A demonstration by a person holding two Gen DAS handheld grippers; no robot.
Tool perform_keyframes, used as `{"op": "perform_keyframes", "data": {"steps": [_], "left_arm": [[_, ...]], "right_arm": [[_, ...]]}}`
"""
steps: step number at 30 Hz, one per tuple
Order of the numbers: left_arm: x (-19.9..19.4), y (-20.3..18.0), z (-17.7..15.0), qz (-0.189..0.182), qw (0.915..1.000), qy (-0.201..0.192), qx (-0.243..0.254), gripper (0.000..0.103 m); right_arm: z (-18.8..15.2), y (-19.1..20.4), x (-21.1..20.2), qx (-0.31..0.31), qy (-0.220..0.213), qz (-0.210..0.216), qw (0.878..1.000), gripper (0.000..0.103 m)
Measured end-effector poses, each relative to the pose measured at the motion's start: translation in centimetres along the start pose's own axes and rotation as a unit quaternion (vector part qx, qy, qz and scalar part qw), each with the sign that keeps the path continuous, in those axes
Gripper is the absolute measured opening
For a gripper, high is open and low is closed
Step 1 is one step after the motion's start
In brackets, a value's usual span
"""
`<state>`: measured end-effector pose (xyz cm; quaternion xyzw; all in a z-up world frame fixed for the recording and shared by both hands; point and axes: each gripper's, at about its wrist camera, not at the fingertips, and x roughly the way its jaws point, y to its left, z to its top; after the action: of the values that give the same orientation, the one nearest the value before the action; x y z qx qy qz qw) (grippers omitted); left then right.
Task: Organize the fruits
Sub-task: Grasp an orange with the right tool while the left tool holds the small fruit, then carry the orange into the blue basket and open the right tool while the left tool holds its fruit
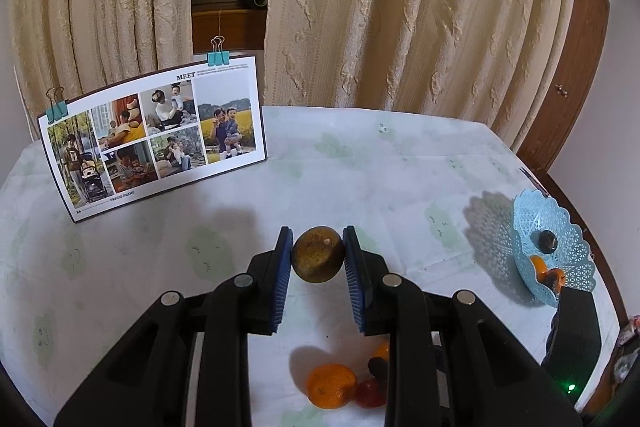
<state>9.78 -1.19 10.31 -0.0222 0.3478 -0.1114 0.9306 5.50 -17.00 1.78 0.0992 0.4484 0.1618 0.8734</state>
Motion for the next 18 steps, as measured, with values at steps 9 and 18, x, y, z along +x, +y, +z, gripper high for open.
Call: {"op": "perform_keyframes", "data": {"steps": [9,18], "left_arm": [[0.1,-0.3,-0.2,0.000,1.0000,0.001,0.004,0.026],[0.0,-0.8,-0.3,0.010,0.9998,-0.004,0.015,0.026]], "right_arm": [[0.5,-0.9,-2.1,0.012,-0.034,-0.005,0.999,0.043],[1.0,-2.6,-6.2,0.022,-0.100,-0.047,0.994,0.043]]}}
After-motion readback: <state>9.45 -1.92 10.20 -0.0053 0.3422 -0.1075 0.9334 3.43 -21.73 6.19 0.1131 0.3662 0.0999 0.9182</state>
